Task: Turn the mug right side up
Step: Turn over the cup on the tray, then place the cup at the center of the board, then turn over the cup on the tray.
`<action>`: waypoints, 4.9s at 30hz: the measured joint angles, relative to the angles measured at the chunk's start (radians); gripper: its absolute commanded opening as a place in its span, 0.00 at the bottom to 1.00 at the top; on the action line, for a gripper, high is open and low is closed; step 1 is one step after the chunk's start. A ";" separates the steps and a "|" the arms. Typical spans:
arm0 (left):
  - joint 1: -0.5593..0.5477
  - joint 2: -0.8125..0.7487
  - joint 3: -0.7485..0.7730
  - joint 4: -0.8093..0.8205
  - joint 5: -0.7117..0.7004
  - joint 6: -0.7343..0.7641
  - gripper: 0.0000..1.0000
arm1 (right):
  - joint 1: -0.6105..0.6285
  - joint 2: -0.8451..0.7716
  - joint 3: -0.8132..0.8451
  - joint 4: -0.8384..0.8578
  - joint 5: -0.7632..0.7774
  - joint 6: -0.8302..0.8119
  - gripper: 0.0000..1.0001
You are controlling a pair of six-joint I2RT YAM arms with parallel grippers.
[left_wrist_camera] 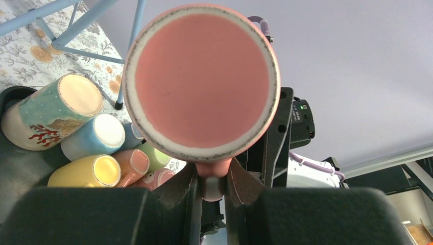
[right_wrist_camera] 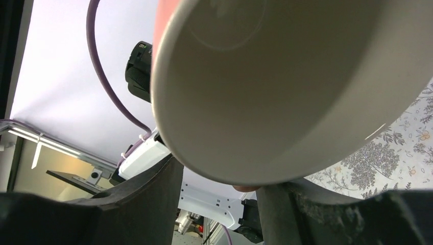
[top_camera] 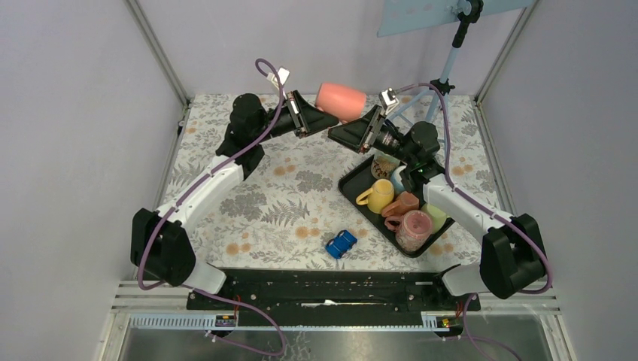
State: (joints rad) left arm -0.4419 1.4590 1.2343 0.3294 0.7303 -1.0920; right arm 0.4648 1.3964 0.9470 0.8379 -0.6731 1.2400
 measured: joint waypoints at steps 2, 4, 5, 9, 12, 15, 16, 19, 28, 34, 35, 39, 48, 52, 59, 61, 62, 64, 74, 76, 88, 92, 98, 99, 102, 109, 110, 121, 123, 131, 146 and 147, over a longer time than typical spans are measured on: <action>0.000 0.000 -0.002 0.010 0.003 -0.008 0.00 | 0.000 0.002 0.000 0.003 0.001 0.000 0.53; 0.000 0.000 -0.003 0.023 0.004 -0.013 0.00 | 0.000 0.009 0.006 0.007 0.001 0.003 0.50; 0.000 0.000 -0.007 0.032 0.004 -0.015 0.00 | 0.000 0.014 0.011 0.009 0.001 0.006 0.49; 0.004 -0.015 -0.036 0.068 -0.003 -0.028 0.00 | 0.002 0.031 0.025 0.008 -0.002 0.015 0.41; 0.006 -0.027 -0.054 0.090 -0.008 -0.038 0.00 | 0.004 0.034 0.030 0.000 -0.002 0.015 0.32; 0.007 -0.042 -0.068 0.103 -0.013 -0.043 0.00 | 0.006 0.038 0.037 -0.010 -0.003 0.015 0.20; 0.009 -0.046 -0.072 0.106 -0.013 -0.047 0.00 | 0.007 0.038 0.039 -0.010 -0.003 0.014 0.13; 0.012 -0.056 -0.084 0.113 -0.017 -0.071 0.00 | 0.011 0.038 0.053 -0.021 -0.013 -0.012 0.00; 0.023 -0.077 -0.134 0.100 -0.039 -0.061 0.35 | 0.032 0.025 0.111 -0.229 0.007 -0.180 0.00; 0.019 -0.084 -0.156 0.037 -0.072 0.049 0.69 | 0.071 0.013 0.166 -0.459 0.101 -0.302 0.00; 0.018 -0.088 -0.161 0.022 -0.080 0.068 0.74 | 0.078 0.013 0.180 -0.513 0.122 -0.329 0.00; 0.014 -0.119 -0.188 -0.035 -0.096 0.140 0.99 | 0.095 0.014 0.232 -0.678 0.205 -0.409 0.00; 0.011 -0.251 -0.220 -0.265 -0.242 0.317 0.99 | 0.113 0.096 0.390 -0.961 0.374 -0.556 0.00; 0.011 -0.322 -0.220 -0.422 -0.372 0.410 0.99 | 0.124 0.175 0.492 -1.093 0.451 -0.618 0.00; 0.013 -0.385 -0.212 -0.617 -0.509 0.525 0.99 | 0.146 0.375 0.705 -1.264 0.591 -0.731 0.00; 0.013 -0.389 -0.210 -0.655 -0.527 0.546 0.99 | 0.151 0.454 0.782 -1.317 0.631 -0.768 0.00; 0.013 -0.391 -0.210 -0.671 -0.532 0.554 0.99 | 0.153 0.496 0.825 -1.343 0.646 -0.783 0.00; 0.013 -0.398 -0.210 -0.698 -0.540 0.572 0.99 | 0.154 0.581 0.907 -1.384 0.681 -0.813 0.00; 0.013 -0.410 -0.161 -0.792 -0.552 0.651 0.99 | 0.155 0.928 1.206 -1.525 0.797 -0.927 0.00; 0.013 -0.411 -0.155 -0.797 -0.552 0.656 0.99 | 0.155 0.962 1.229 -1.539 0.804 -0.939 0.00; 0.013 -0.417 -0.154 -0.809 -0.550 0.666 0.99 | 0.155 0.999 1.242 -1.571 0.814 -0.959 0.00; 0.013 -0.417 -0.154 -0.809 -0.542 0.666 0.99 | 0.155 1.006 1.250 -1.593 0.815 -0.958 0.00; 0.013 -0.417 -0.154 -0.809 -0.534 0.669 0.99 | 0.155 1.023 1.251 -1.618 0.816 -0.957 0.04; 0.013 -0.417 -0.154 -0.809 -0.533 0.669 0.99 | 0.155 1.023 1.252 -1.618 0.816 -0.956 0.07; 0.013 -0.417 -0.154 -0.809 -0.532 0.670 0.99 | 0.155 1.024 1.255 -1.620 0.819 -0.955 0.21; 0.013 -0.417 -0.154 -0.809 -0.529 0.670 0.99 | 0.155 1.025 1.292 -1.618 0.821 -0.946 0.48; 0.013 -0.417 -0.154 -0.809 -0.528 0.670 0.99 | 0.155 1.025 1.301 -1.617 0.821 -0.944 0.49; 0.013 -0.417 -0.154 -0.806 -0.503 0.671 0.99 | 0.156 1.025 1.322 -1.618 0.822 -0.933 0.70; 0.013 -0.417 -0.157 -0.799 -0.491 0.674 0.99 | 0.157 1.019 1.315 -1.620 0.821 -0.929 0.75; -0.016 -0.412 -0.194 -0.735 -0.459 0.677 0.99 | 0.166 0.832 1.175 -1.620 0.817 -0.917 1.00; -0.221 -0.325 -0.215 -0.623 -0.552 0.682 0.99 | 0.179 0.195 0.703 -1.563 0.854 -0.863 1.00; -0.230 -0.314 -0.215 -0.614 -0.553 0.686 0.99 | 0.179 0.171 0.677 -1.565 0.859 -0.855 1.00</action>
State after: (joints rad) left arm -0.6720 1.1450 1.0195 -0.2848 0.1772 -0.4061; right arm 0.6434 1.5673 1.6241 -0.7269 0.1864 0.3851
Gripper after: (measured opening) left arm 0.987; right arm 0.995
